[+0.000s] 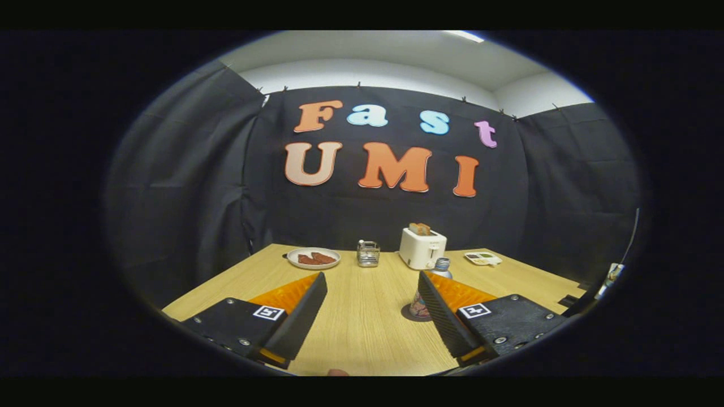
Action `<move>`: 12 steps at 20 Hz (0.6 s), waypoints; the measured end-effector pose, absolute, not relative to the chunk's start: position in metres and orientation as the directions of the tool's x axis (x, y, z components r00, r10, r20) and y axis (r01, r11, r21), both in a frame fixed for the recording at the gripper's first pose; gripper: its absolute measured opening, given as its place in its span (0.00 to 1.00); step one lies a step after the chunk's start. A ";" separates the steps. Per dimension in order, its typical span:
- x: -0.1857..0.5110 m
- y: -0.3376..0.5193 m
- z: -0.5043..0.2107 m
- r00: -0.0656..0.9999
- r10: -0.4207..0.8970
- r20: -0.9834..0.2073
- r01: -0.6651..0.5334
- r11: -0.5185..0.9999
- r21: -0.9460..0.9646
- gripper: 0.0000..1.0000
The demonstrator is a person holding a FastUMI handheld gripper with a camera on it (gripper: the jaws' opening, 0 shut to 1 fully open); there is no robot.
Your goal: Take the bottle from table, then pour the juice into the cup, finally place the bottle on the coaster
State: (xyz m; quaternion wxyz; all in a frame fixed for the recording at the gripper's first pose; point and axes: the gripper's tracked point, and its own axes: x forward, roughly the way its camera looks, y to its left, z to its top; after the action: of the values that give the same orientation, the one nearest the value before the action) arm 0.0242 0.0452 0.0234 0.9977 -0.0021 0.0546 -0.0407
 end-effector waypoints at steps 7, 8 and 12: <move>0.015 0.059 0.020 0.994 -0.035 -0.102 0.038 0.999 0.030 0.96; 0.015 0.058 0.020 0.994 -0.034 -0.102 0.038 0.999 0.034 0.96; 0.015 0.053 0.022 0.995 -0.038 -0.094 0.043 0.998 0.050 0.96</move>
State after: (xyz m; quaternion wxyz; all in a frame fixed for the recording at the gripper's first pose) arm 0.0151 0.0527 0.0220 0.9984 0.0260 0.0465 -0.0201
